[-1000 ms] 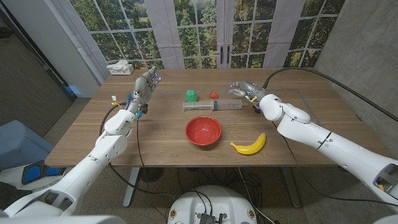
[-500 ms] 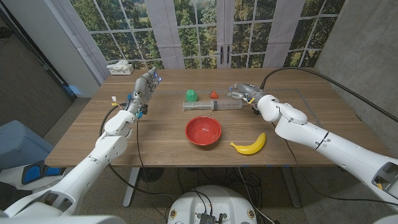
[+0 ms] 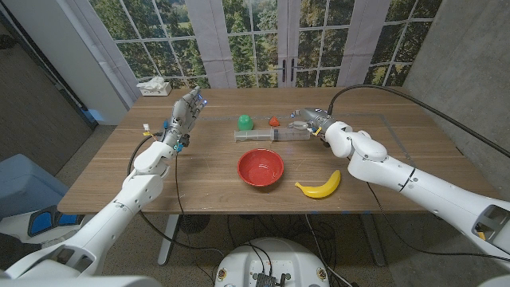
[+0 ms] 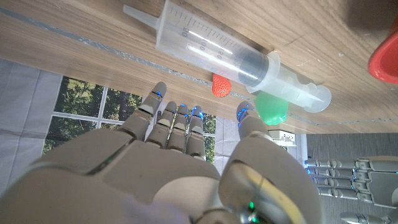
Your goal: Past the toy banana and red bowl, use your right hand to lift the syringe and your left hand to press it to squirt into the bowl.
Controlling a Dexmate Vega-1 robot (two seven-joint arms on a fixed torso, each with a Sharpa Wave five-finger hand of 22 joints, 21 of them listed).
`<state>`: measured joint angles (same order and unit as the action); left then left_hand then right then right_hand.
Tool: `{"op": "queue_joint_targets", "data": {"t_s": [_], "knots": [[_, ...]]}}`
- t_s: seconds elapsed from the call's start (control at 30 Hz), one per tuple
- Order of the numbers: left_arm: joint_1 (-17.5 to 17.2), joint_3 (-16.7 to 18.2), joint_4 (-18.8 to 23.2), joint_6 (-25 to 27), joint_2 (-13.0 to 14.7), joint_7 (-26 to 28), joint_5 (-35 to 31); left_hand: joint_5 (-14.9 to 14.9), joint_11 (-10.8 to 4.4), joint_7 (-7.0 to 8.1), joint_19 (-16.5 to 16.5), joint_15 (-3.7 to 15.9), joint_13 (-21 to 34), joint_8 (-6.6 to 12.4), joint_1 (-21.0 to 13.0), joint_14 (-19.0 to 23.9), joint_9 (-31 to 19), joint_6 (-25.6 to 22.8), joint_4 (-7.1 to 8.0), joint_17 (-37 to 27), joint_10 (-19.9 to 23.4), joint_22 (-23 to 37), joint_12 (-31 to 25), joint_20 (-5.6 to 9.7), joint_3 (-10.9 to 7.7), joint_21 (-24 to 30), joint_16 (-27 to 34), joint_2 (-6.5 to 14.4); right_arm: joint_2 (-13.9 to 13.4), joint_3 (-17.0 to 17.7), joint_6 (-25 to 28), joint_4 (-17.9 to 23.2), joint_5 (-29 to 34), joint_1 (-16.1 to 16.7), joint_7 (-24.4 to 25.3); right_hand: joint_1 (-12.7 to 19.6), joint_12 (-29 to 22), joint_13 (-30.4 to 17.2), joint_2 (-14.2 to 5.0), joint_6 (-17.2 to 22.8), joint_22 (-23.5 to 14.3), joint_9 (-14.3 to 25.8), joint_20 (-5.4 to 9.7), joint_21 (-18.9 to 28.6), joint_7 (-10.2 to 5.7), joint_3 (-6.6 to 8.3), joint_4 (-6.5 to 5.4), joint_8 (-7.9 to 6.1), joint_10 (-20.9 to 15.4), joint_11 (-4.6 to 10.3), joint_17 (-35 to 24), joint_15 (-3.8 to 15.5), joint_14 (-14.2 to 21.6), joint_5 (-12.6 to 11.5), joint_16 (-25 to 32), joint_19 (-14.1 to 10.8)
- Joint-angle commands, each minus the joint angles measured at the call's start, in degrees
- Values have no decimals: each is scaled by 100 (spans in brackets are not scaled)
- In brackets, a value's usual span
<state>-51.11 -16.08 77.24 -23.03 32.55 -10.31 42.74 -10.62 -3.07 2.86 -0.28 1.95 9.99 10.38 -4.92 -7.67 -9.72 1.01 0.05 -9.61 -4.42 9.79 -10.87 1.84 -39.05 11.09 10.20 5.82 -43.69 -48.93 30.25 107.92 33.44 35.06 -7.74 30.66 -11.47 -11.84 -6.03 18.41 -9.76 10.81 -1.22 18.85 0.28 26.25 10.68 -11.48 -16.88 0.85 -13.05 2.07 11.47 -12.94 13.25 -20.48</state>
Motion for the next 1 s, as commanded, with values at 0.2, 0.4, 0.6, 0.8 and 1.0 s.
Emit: {"op": "queue_joint_targets", "data": {"t_s": [0.2,0.4,0.6,0.8,1.0], "knots": [[-44,42,14,-17,20,-17,53,-21,-24,2,57,377,11,8,-23,27,-15,-31,-21,-10,25,20,-24,549,-15,35,5,388,246,-288,69,-249,826,-183,-468,207,-33,-28,-6,-3,-10,8,-9,-17,-73,73,29,-8,-59,84,5,95,75,-26,7,-123],[-40,39,5,-11,27,-33,51,-21,-25,6,65,377,11,6,-22,33,-16,-33,-23,-12,28,20,-24,538,-17,36,5,387,372,-353,104,-341,1029,-213,-544,434,-55,-30,28,101,-15,10,-1,-24,-116,130,36,-51,-128,137,14,147,180,-24,50,-238],[-48,51,2,-24,25,-17,50,-22,-32,4,69,373,11,7,-22,35,-16,-38,-23,-12,34,20,-25,535,-20,35,4,389,444,-361,107,-414,1037,-249,-745,568,-82,-33,50,108,-19,10,3,-33,-131,154,29,-51,-217,155,11,168,260,-17,87,-295],[-38,49,-19,-9,12,-14,63,-22,-32,5,73,370,12,8,-20,39,-16,-45,-23,-13,42,20,-27,530,-22,35,4,389,515,-456,116,-545,1145,-339,-921,620,-89,-35,64,107,-21,11,0,-46,-134,156,17,-49,-246,131,5,158,254,-10,90,-304],[-16,48,-56,6,-19,-65,117,-20,-20,-1,81,370,12,9,-10,37,-17,-50,-17,-18,42,21,-25,530,-19,36,5,382,597,-535,156,-666,1233,-383,-996,668,-88,-37,69,136,-22,11,2,-60,-140,159,7,-59,-258,149,-2,165,251,-4,95,-308]]}}
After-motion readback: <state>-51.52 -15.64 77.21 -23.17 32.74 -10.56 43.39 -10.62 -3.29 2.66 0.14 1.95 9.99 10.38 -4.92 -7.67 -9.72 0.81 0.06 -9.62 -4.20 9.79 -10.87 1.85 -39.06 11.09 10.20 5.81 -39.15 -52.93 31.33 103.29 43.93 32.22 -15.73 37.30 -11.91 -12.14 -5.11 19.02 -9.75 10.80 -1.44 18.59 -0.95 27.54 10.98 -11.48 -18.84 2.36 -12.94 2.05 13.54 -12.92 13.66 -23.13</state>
